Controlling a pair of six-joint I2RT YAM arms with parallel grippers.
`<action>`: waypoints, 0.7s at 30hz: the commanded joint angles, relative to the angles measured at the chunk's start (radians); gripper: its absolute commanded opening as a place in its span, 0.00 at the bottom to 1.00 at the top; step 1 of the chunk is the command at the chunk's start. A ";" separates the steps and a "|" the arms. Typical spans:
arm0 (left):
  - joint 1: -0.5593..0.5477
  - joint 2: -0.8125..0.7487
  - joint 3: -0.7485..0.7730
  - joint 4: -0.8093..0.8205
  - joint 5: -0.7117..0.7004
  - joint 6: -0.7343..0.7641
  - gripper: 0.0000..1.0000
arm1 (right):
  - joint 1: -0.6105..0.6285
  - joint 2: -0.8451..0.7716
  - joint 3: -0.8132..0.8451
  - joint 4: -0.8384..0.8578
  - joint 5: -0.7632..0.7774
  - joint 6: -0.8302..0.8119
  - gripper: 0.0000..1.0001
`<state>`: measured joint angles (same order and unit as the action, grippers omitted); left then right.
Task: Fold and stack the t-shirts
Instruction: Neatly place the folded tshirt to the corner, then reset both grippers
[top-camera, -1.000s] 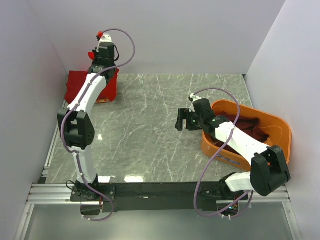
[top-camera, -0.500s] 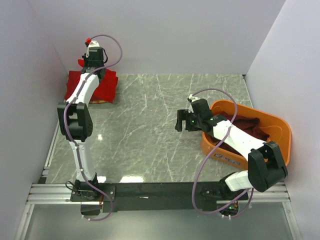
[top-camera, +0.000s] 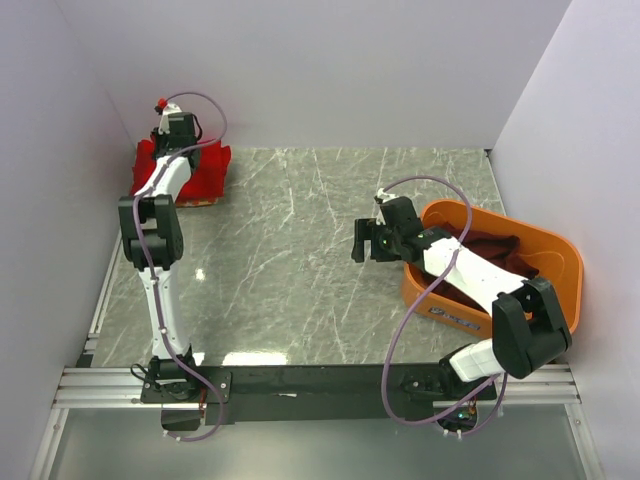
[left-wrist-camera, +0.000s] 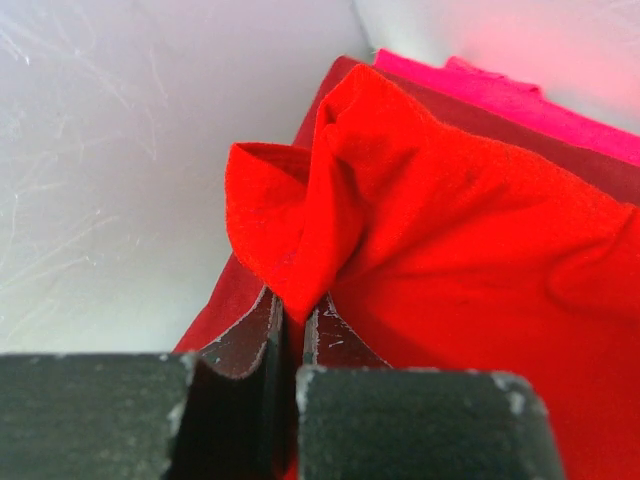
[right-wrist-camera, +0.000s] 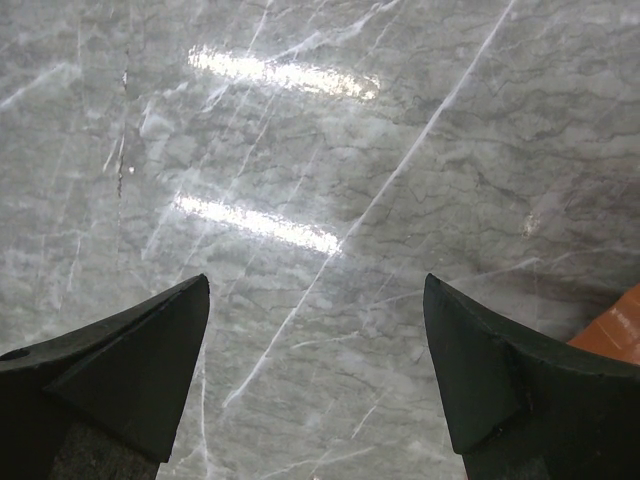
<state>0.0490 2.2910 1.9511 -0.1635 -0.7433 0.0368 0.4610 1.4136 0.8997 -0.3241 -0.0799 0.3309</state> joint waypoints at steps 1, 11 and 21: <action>0.017 0.021 0.051 0.099 -0.116 -0.011 0.01 | -0.002 0.008 0.038 0.003 0.040 -0.010 0.93; 0.022 0.038 0.095 0.087 -0.222 -0.029 0.99 | -0.001 0.022 0.057 -0.006 0.048 -0.007 0.93; -0.005 -0.154 0.167 -0.255 -0.081 -0.423 0.99 | -0.001 0.010 0.090 -0.012 0.008 -0.004 0.93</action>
<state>0.0616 2.2845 2.0815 -0.2874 -0.8940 -0.1883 0.4610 1.4380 0.9344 -0.3355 -0.0570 0.3313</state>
